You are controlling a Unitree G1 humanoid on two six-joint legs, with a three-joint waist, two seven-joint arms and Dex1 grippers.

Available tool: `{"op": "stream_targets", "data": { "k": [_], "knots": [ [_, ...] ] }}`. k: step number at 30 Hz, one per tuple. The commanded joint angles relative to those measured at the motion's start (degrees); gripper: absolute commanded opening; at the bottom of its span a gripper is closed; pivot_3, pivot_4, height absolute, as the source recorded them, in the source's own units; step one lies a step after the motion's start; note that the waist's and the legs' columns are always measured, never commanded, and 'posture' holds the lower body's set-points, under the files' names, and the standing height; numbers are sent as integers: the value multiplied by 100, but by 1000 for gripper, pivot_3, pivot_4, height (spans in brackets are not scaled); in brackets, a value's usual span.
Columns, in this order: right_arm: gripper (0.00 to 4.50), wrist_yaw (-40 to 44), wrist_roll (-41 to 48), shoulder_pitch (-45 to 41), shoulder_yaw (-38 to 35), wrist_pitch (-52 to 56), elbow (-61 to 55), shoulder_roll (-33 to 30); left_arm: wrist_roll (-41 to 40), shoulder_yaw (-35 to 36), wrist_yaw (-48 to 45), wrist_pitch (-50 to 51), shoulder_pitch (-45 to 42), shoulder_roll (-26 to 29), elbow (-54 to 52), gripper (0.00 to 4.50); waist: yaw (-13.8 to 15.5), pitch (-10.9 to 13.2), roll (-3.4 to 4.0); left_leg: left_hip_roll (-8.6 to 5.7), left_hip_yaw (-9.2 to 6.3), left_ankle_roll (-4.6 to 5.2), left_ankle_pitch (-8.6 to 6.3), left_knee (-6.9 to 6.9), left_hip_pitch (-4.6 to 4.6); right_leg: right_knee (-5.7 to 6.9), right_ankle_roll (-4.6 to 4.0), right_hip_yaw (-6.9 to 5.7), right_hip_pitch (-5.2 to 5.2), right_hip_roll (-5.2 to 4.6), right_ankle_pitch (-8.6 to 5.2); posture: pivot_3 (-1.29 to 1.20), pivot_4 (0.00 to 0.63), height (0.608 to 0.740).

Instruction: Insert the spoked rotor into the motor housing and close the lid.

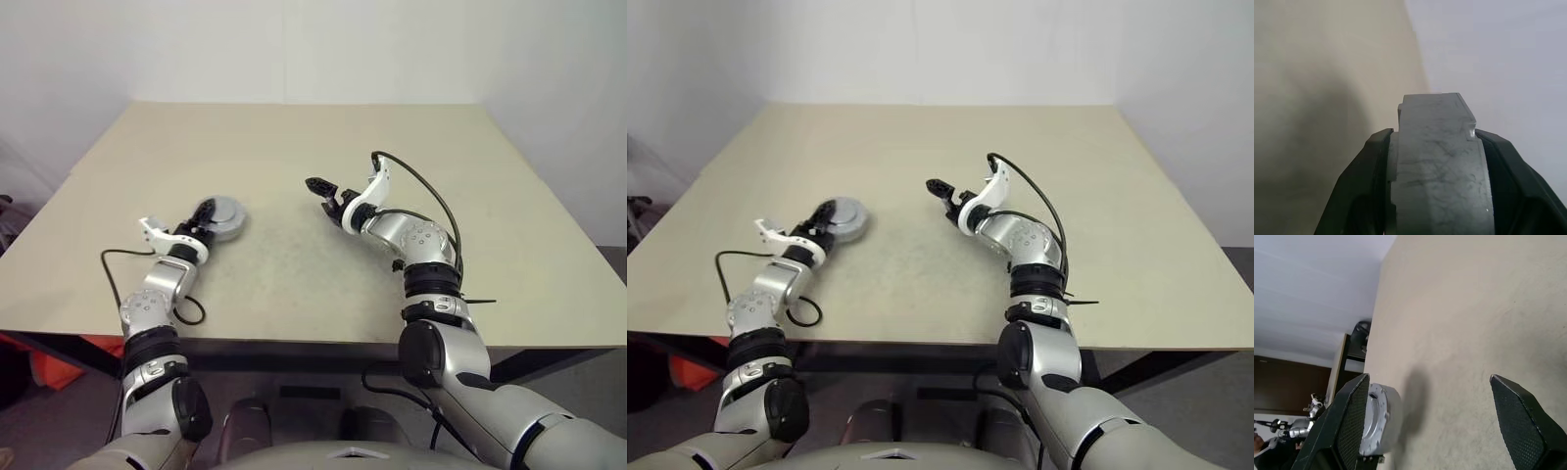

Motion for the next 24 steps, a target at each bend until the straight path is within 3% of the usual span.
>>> {"op": "stream_targets", "data": {
  "k": [1,9,16,24],
  "knots": [
    [4413,111,49,-110,70,-77,-21,20,65,17,152,-213,-270,106,-27,2264,18,0,-1,0,-1,0,0,3,0,0,1,-1,3,0,1,0,0,740],
    [4413,194,17,-157,152,-107,83,15,317,-6,364,-430,-341,169,44,2264,13,1,-17,4,-2,0,0,19,0,6,8,-1,6,0,7,0,0,740],
    [4440,279,-37,-200,240,-115,235,4,563,-39,541,-580,-300,290,-176,4485,4,1,-18,4,-3,0,0,21,0,8,7,-1,7,-1,7,0,0,740],
    [4440,418,-72,-341,344,-14,555,-21,736,182,546,-815,-358,1041,-301,4485,-38,1,-19,4,-3,0,0,29,7,23,4,-1,6,1,7,0,0,740]
  ]
}}
